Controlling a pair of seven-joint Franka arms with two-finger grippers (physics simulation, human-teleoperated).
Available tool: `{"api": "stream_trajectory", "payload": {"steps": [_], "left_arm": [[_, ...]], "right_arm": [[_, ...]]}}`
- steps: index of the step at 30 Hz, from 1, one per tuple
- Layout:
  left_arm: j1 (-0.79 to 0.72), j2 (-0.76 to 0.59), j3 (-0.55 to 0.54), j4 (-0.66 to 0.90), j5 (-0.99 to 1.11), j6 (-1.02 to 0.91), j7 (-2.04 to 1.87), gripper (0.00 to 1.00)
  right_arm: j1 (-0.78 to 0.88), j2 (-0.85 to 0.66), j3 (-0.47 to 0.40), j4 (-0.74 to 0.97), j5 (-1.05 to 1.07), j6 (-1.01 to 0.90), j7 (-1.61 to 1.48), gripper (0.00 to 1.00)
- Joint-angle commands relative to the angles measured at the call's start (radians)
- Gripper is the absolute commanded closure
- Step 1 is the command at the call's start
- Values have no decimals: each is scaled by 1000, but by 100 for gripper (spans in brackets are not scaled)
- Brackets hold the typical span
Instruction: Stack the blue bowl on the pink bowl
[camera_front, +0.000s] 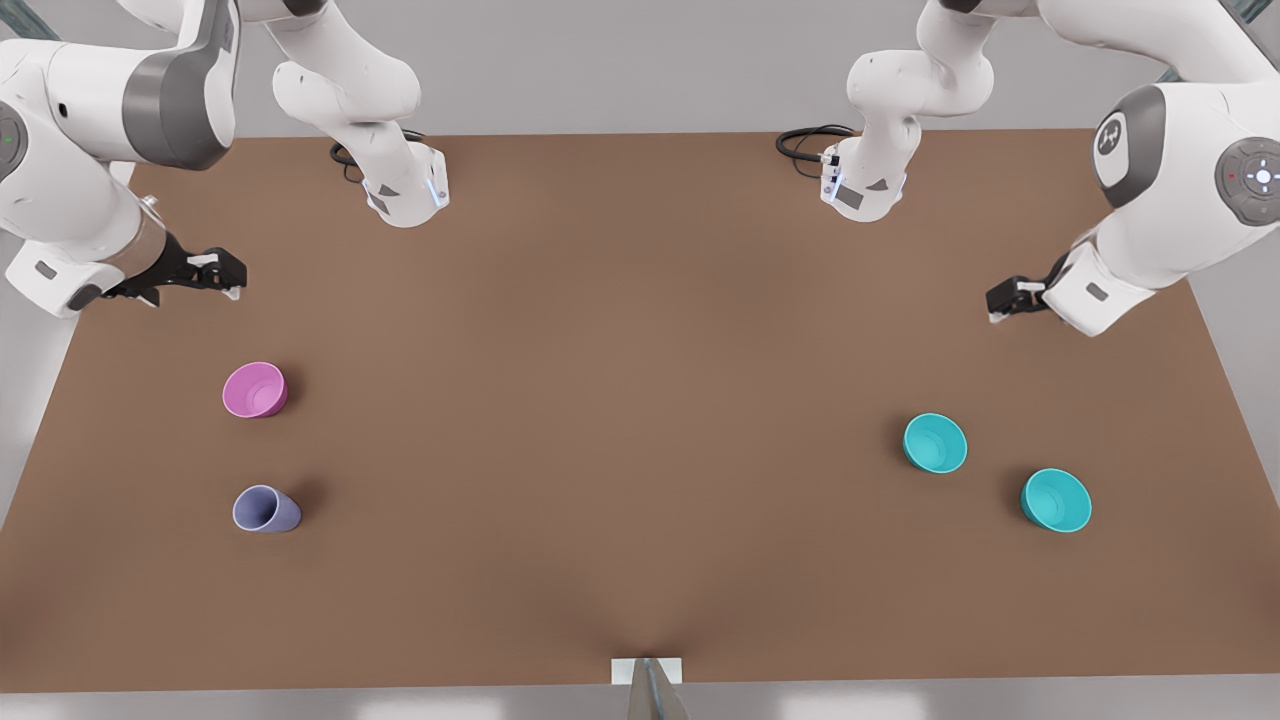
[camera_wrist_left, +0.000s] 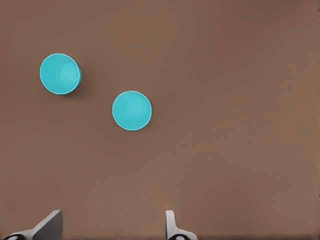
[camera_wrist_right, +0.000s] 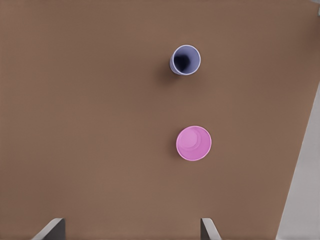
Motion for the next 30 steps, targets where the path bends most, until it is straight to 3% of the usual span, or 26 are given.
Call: {"api": "stream_trajectory", "payload": {"steps": [1,4,7,10,12,19,30], "left_arm": [[-1,-1,-1,1,-6,-48,8,0],[-1,7,-4,1,-6,-36,6,0],[-1,9,-9,1,-4,-22,3,0],[-1,13,-10,3,0,-21,-4,0],[-1,16,-10,3,7,-21,-6,0],[-1,16,-10,10,10,-19,-3,0],[-1,16,-10,21,10,-19,-6,0]], "right_arm": [[2,-1,0,0,1,4,-28,0],[-20,23,-2,-7,-5,11,-68,0],[-78,157,-114,-81,5,189,-217,0],[-196,313,-115,-96,14,281,-238,0],[-211,318,-115,-250,16,458,-240,0],[-351,292,-110,-486,25,702,-310,0],[-451,427,-112,-609,61,949,-307,0]]}}
